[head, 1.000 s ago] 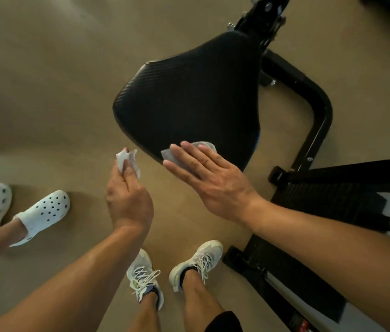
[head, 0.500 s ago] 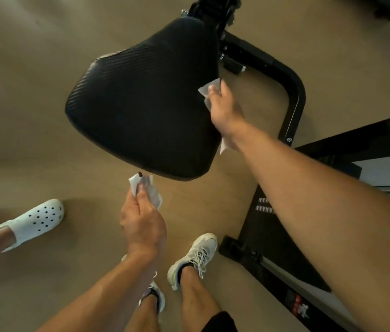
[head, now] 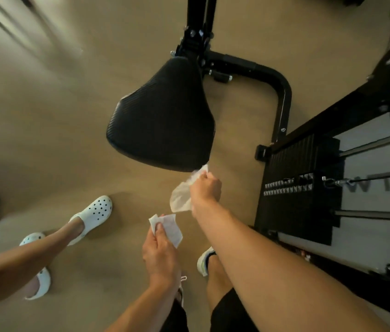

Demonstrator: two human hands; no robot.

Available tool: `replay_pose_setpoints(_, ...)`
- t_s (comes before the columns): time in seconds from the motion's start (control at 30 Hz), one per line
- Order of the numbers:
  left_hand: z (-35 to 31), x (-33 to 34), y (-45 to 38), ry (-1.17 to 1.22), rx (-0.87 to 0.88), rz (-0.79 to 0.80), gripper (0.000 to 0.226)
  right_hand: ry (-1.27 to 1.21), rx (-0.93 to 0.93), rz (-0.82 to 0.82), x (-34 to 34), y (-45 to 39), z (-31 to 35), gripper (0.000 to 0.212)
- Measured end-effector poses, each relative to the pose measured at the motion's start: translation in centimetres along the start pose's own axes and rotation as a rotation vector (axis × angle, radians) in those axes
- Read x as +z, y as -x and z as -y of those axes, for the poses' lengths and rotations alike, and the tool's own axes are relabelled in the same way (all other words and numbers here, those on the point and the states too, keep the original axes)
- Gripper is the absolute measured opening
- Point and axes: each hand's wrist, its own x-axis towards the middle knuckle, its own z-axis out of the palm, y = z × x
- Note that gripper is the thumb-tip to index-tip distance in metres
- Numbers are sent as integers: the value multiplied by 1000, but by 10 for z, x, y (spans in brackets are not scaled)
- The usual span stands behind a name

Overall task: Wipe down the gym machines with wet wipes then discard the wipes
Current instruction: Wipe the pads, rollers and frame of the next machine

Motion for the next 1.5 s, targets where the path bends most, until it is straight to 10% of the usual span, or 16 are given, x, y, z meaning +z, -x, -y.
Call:
replay_pose_setpoints(0.3,-51,-69,71,-109,-23,344,19,-277,21,110,-114,158,-38,27)
replay_pose_setpoints(0.57,-48,-67,145,-372,-70,783,42,-537,147,-11,-197,226,-71,65)
replay_pose_setpoints(0.87,-10,-76,238,-740,151,1239,35,-757,177,-207,-288,284,-144,51)
replay_pose_setpoints(1.13,87,-101,333,-951,363,1282,19,-954,79,-132,-367,362,-263,63)
replay_pose_setpoints(1.4,180,-118,438,-957,434,1404,14,-626,-25,-456,-438,433,-384,14)
replay_pose_setpoints(1.5,207,-113,467,-978,399,1441,19,-601,-84,-522,-460,449,-422,29)
